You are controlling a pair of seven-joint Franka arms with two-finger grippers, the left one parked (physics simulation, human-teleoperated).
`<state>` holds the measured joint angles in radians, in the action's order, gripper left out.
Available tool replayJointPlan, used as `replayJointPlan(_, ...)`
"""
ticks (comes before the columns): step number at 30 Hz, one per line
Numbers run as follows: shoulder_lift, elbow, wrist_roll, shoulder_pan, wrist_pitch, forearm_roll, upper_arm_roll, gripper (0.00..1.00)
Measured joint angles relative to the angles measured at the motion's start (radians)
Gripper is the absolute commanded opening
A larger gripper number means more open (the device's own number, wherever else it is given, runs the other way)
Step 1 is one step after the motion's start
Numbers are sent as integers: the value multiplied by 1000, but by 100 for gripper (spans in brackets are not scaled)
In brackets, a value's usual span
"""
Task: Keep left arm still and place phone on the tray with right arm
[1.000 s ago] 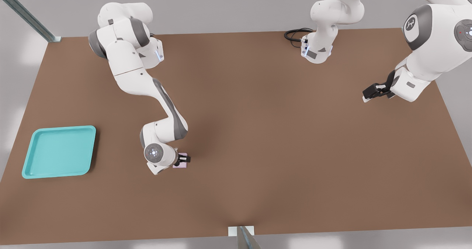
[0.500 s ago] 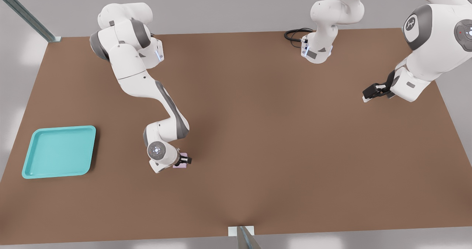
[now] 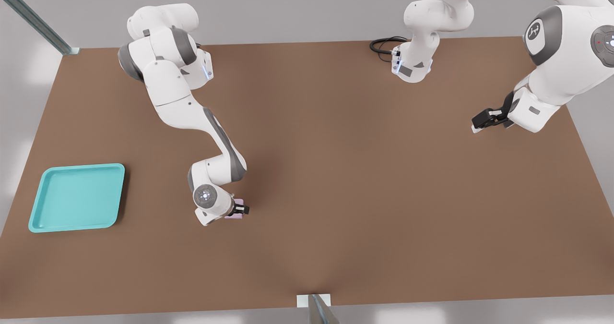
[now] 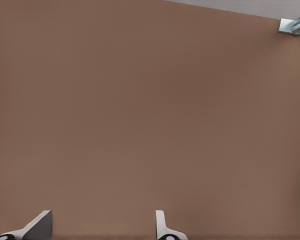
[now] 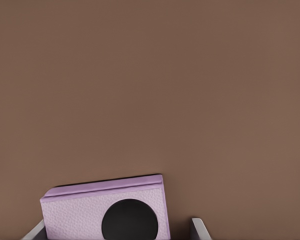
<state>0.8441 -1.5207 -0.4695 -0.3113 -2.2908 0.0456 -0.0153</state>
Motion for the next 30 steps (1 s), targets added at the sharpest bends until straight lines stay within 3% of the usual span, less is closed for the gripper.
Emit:
replayJointPlan(2,-1,0,3,-1,-3,4,0,78)
replayJointPlan(10,-65,-30,17,15,3,6,-6,78)
replayJointPlan(16,-386,-326,62,130,13,5,-6,78)
replayJointPlan(20,-513,-465,153,362,19,4,-6,78)
replayJointPlan(24,-491,-466,304,614,20,5,-6,78)
replayJointPlan(29,-327,-293,527,820,22,10,-6,79)
replayJointPlan(30,-302,-262,569,839,24,12,-6,100)
